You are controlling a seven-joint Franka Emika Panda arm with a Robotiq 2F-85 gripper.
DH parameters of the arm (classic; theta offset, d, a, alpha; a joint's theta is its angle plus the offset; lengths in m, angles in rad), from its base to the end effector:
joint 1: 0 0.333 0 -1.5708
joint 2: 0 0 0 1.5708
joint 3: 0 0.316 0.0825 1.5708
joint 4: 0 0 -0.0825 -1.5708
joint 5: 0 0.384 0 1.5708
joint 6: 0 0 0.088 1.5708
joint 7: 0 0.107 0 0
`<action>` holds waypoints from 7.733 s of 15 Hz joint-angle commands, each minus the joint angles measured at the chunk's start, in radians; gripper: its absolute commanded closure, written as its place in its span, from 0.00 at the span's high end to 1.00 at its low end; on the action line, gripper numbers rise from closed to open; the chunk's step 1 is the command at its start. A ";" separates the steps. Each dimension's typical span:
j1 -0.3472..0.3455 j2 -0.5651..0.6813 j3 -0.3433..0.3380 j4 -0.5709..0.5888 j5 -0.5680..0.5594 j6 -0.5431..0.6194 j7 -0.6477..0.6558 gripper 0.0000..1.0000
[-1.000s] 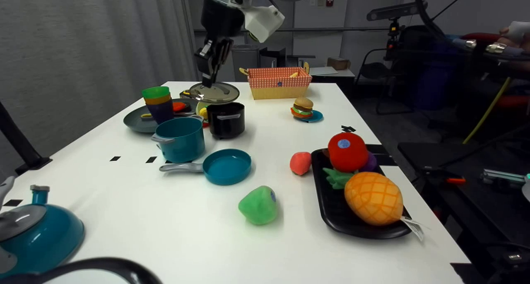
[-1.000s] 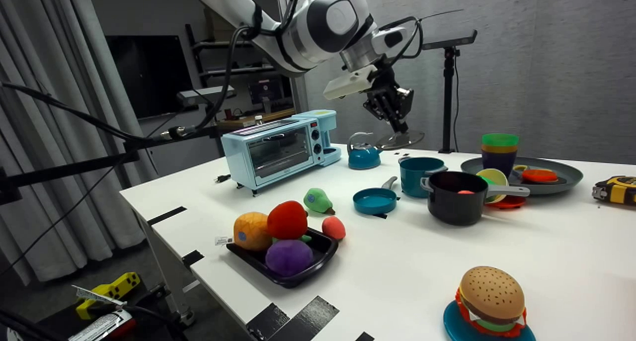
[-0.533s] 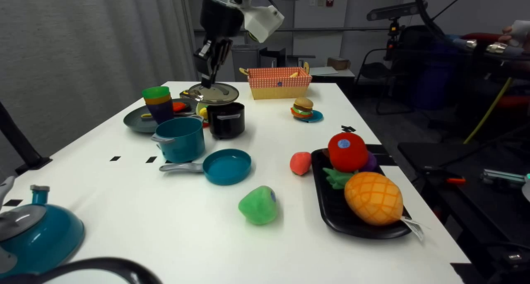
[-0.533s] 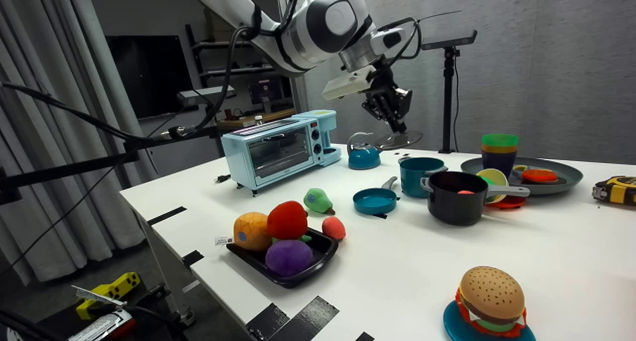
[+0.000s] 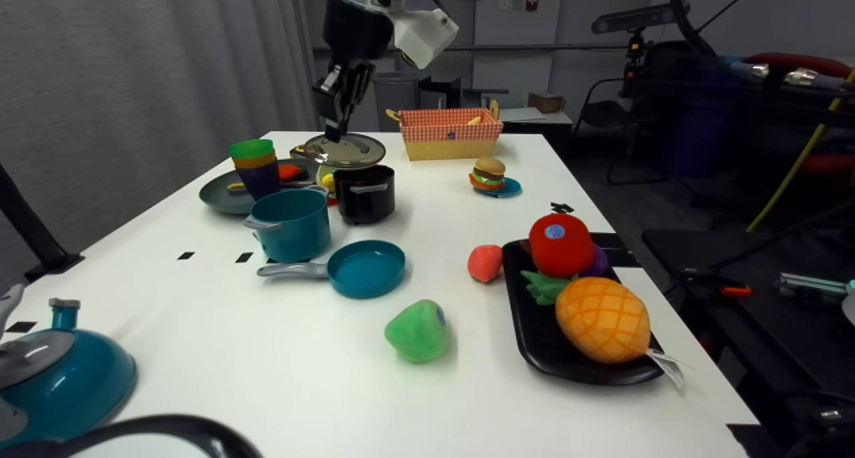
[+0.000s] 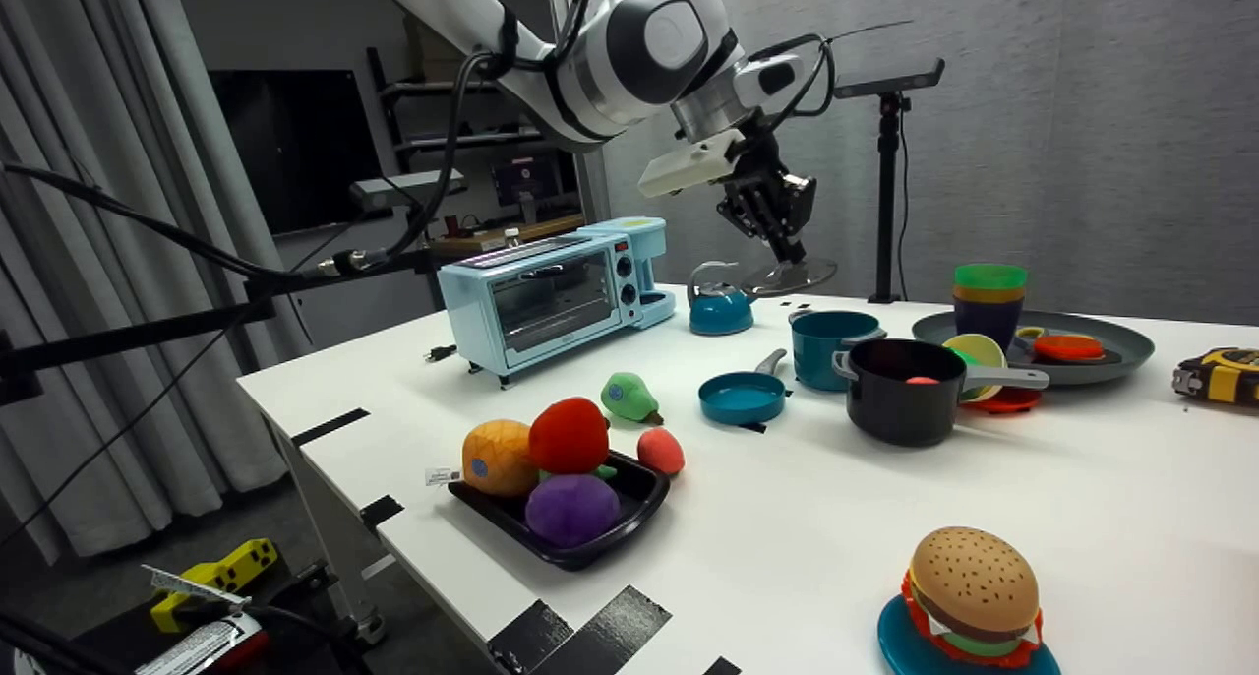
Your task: Pick up the lid from the pan and put it on the light blue pot.
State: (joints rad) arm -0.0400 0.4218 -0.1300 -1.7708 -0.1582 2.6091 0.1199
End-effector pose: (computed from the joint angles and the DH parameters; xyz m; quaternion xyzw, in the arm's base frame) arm 0.6805 -0.1035 0.3704 0.9727 -0.0720 0.2044 0.0833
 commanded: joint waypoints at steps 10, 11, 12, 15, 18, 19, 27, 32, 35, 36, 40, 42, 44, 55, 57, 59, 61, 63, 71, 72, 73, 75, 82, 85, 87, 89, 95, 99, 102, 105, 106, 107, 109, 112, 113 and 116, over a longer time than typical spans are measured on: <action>0.014 0.022 -0.011 0.033 -0.011 0.007 0.017 0.04; 0.016 0.032 -0.012 0.050 -0.013 0.005 0.018 0.04; 0.017 0.049 -0.012 0.082 -0.011 -0.003 0.023 0.04; 0.016 0.110 -0.015 0.191 -0.005 -0.026 0.029 0.04; 0.009 0.196 -0.013 0.325 0.010 -0.062 0.033 0.04; 0.011 0.226 -0.014 0.366 0.010 -0.075 0.037 0.04; 0.010 0.422 0.000 0.613 0.023 -0.179 0.030 0.04; 0.011 0.478 0.000 0.673 0.023 -0.206 0.030 0.04; 0.012 0.499 0.002 0.688 0.024 -0.206 0.031 0.04; 0.012 0.506 0.002 0.694 0.024 -0.206 0.032 0.04; 0.014 0.522 -0.003 0.703 0.021 -0.201 0.039 0.04; 0.015 0.523 -0.006 0.694 0.020 -0.201 0.043 0.04; 0.015 0.521 -0.008 0.684 0.019 -0.198 0.045 0.04; 0.010 0.531 -0.031 0.680 0.016 -0.197 0.079 0.04; 0.009 0.535 -0.029 0.682 0.014 -0.201 0.071 0.04; 0.009 0.537 -0.024 0.682 0.015 -0.203 0.062 0.42; 0.010 0.538 -0.022 0.683 0.015 -0.204 0.058 0.55; 0.010 0.541 -0.021 0.685 0.015 -0.204 0.058 0.70; 0.013 0.521 -0.028 0.676 0.008 -0.187 0.059 1.00; 0.014 0.514 -0.030 0.676 0.006 -0.182 0.059 1.00; 0.016 0.501 -0.032 0.669 0.003 -0.168 0.060 1.00; 0.021 0.467 -0.031 0.643 -0.003 -0.136 0.057 1.00; 0.050 0.337 -0.018 0.514 -0.019 -0.025 0.010 1.00; 0.061 0.260 -0.011 0.399 -0.026 0.025 -0.011 1.00; 0.076 0.200 -0.019 0.307 -0.040 0.076 -0.014 1.00; 0.086 0.138 -0.024 0.217 -0.055 0.113 -0.011 1.00; 0.126 -0.037 -0.064 -0.037 -0.120 0.204 0.044 1.00; 0.155 -0.108 -0.098 -0.133 -0.177 0.216 0.095 1.00; 0.173 -0.145 -0.119 -0.179 -0.223 0.213 0.135 1.00; 0.185 -0.173 -0.131 -0.211 -0.261 0.206 0.170 1.00; 0.162 -0.123 -0.107 -0.152 -0.223 0.187 0.132 1.00; 0.163 -0.131 -0.108 -0.163 -0.229 0.187 0.138 1.00; 0.165 -0.141 -0.108 -0.175 -0.231 0.187 0.139 1.00; 0.165 -0.144 -0.108 -0.176 -0.231 0.187 0.139 1.00; 0.165 -0.144 -0.108 -0.177 -0.231 0.187 0.139 1.00; 0.165 -0.144 -0.109 -0.177 -0.231 0.187 0.139 1.00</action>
